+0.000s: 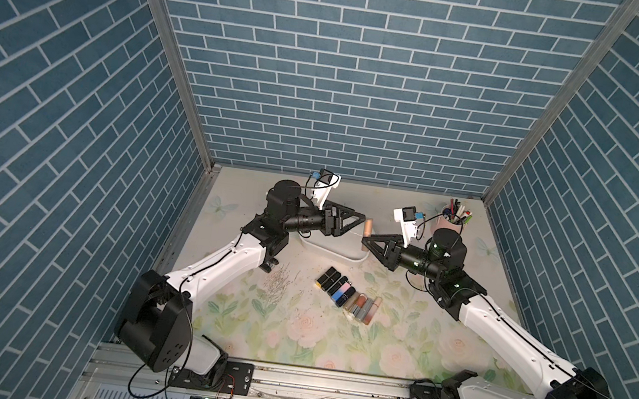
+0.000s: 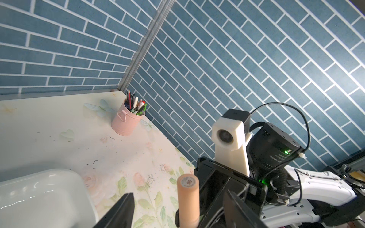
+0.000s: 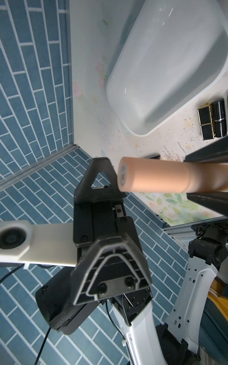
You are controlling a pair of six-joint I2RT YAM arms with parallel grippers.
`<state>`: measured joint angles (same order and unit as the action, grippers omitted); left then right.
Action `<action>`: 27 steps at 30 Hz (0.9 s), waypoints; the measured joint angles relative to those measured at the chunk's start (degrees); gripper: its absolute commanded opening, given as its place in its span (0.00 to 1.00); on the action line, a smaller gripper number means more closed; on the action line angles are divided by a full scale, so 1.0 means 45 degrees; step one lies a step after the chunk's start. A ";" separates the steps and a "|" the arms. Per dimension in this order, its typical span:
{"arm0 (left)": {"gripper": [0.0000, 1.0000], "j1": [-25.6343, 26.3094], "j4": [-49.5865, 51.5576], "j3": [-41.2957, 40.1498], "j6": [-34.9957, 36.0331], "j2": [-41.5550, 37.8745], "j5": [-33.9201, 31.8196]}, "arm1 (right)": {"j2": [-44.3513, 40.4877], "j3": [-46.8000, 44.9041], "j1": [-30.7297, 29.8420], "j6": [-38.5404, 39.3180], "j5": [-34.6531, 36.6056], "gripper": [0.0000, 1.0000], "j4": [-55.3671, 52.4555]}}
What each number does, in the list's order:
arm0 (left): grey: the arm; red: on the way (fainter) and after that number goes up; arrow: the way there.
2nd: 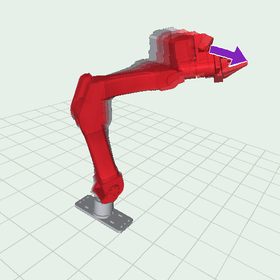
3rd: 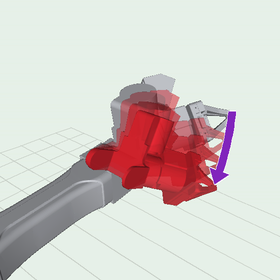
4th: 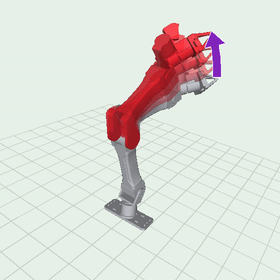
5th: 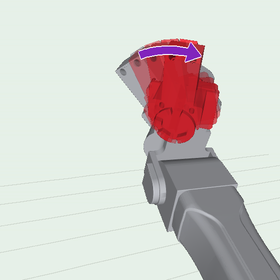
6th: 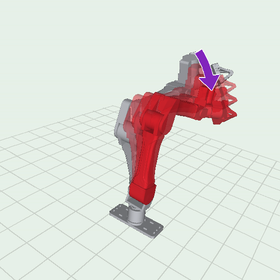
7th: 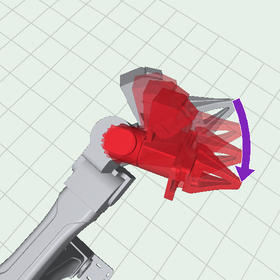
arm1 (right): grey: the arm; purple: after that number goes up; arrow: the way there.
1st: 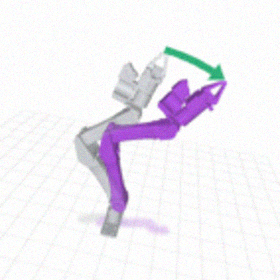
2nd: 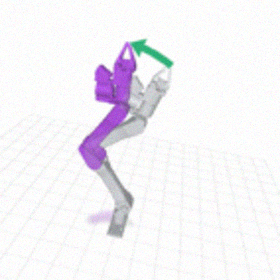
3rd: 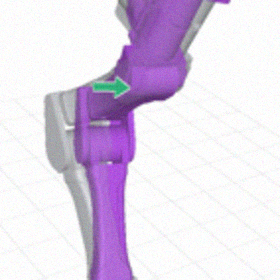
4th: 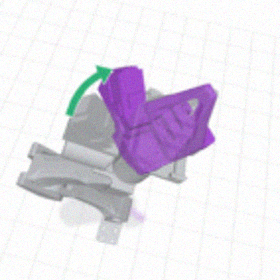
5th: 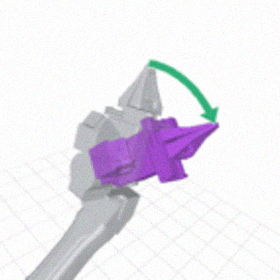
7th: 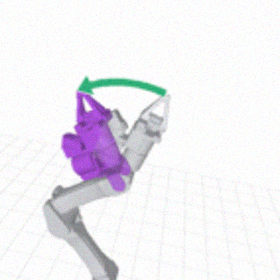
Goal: Put the lipstick into the storage box
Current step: Pick up the lipstick at the center of the board.
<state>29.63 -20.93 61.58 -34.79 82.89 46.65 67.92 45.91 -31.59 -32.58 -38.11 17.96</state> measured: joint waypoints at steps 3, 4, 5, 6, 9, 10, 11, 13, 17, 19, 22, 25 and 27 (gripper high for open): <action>0.70 0.0340 0.0141 0.0015 0.0175 0.0170 -0.0034 | 0.0121 0.0000 0.0000 -0.0131 -0.0131 0.12 0.0248; 0.69 0.0423 0.0146 0.0029 0.0219 0.0228 -0.0049 | 0.0136 0.0000 0.0000 -0.0146 -0.0165 0.12 0.0287; 0.69 0.0486 0.0160 0.0049 0.0248 0.0291 -0.0063 | 0.0141 0.0000 0.0000 -0.0151 -0.0180 0.12 0.0325; 0.67 0.0525 0.0160 0.0053 0.0262 0.0350 -0.0073 | 0.0141 0.0000 0.0000 -0.0155 -0.0214 0.11 0.0369; 0.60 0.0549 0.0180 0.0083 0.0291 0.0486 -0.0117 | 0.0141 0.0000 -0.0058 -0.0219 -0.0272 0.11 0.0461; 0.58 0.0559 0.0204 0.0112 0.0301 0.0515 -0.0117 | 0.0146 0.0000 -0.0087 -0.0248 -0.0282 0.11 0.0486; 0.57 0.0563 0.0219 0.0151 0.0321 0.0544 -0.0121 | 0.0151 0.0000 -0.0102 -0.0272 -0.0287 0.11 0.0500; 0.54 0.0583 0.0233 0.0262 0.0359 0.0588 -0.0117 | 0.0170 0.0000 -0.0175 -0.0335 -0.0296 0.12 0.0505; 0.38 0.0617 0.0267 0.0389 0.0408 0.0661 -0.0117 | 0.0296 0.0000 -0.0340 -0.0369 -0.0311 0.11 0.0510; 0.27 0.0631 0.0345 0.0403 0.0466 0.0670 -0.0092 | 0.0355 0.0000 -0.0374 -0.0369 -0.0306 0.12 0.0505; 0.15 0.0670 0.0437 0.0461 0.0539 0.0670 -0.0039 | 0.0413 0.0000 -0.0379 -0.0369 -0.0253 0.12 0.0476; 0.10 0.0670 0.0510 0.0486 0.0593 0.0670 -0.0010 | 0.0432 0.0000 -0.0393 -0.0369 -0.0223 0.20 0.0491; 0.08 0.0670 0.0539 0.0491 0.0597 0.0675 -0.0010 | 0.0432 0.0000 -0.0393 -0.0369 -0.0214 0.34 0.0481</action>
<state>32.64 -18.50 63.79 -32.10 85.93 46.61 69.87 45.91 -33.36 -34.24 -39.07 20.12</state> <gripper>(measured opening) 0.248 0.247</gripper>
